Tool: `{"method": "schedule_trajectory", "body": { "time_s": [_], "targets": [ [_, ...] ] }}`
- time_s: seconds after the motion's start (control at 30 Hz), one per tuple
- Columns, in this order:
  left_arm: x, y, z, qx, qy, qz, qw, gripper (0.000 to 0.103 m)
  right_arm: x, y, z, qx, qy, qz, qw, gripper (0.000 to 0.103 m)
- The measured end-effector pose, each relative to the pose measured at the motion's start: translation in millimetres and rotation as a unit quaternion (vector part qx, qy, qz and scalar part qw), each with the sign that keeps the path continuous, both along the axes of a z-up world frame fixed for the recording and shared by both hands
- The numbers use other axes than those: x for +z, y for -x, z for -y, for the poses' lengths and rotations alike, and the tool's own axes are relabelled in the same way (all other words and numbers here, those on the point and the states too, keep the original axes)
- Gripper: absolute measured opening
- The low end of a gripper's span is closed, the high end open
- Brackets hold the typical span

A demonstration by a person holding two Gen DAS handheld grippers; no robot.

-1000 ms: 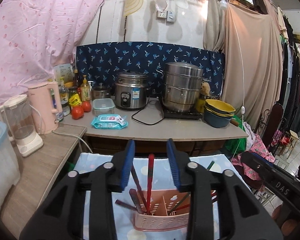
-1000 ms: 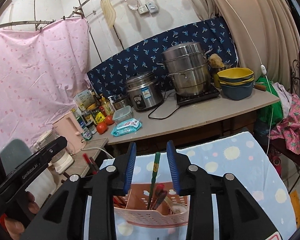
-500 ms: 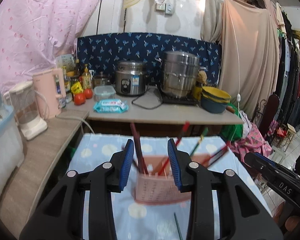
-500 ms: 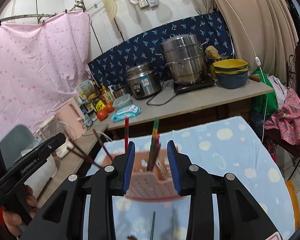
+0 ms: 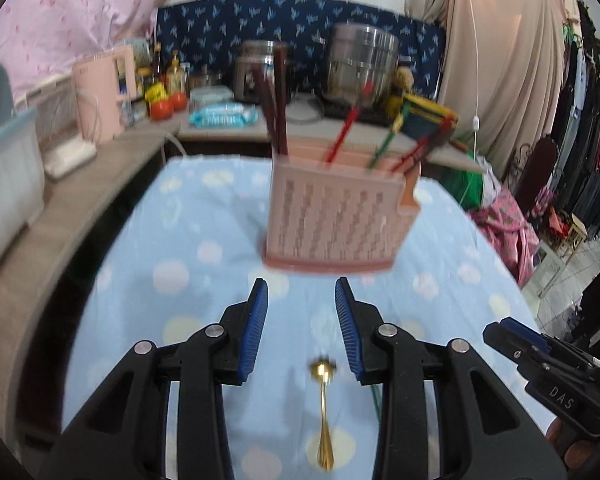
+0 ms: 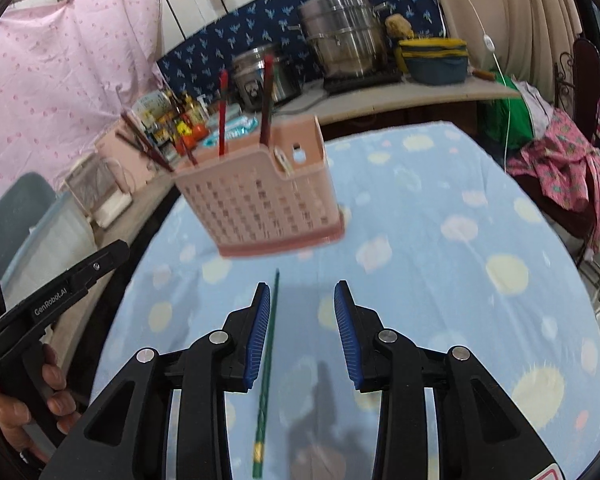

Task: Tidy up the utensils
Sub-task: 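Move both open tools away from the basket toward the gold spoon and green chopstick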

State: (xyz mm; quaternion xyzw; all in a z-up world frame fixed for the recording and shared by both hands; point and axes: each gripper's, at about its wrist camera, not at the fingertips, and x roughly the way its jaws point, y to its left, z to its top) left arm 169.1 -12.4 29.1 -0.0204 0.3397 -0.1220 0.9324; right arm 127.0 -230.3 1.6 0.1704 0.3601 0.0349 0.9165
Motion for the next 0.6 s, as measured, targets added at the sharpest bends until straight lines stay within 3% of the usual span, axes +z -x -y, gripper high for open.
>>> {"method": "schedule_trajectory", "body": {
  "time_s": [0.27, 0.6],
  "targets": [
    [-51, 32, -8, 0.003, -0.009, -0.053, 0.9985, 0.033, -42, 34, -23, 0.029, 0.024, -0.053, 0.998, 0.033],
    [-86, 64, -11, -0.001, -0.019, -0.092, 0.9956, 0.033, -70, 59, -58, 0.079, 0.026, -0.087, 0.993, 0.033]
  ]
}}
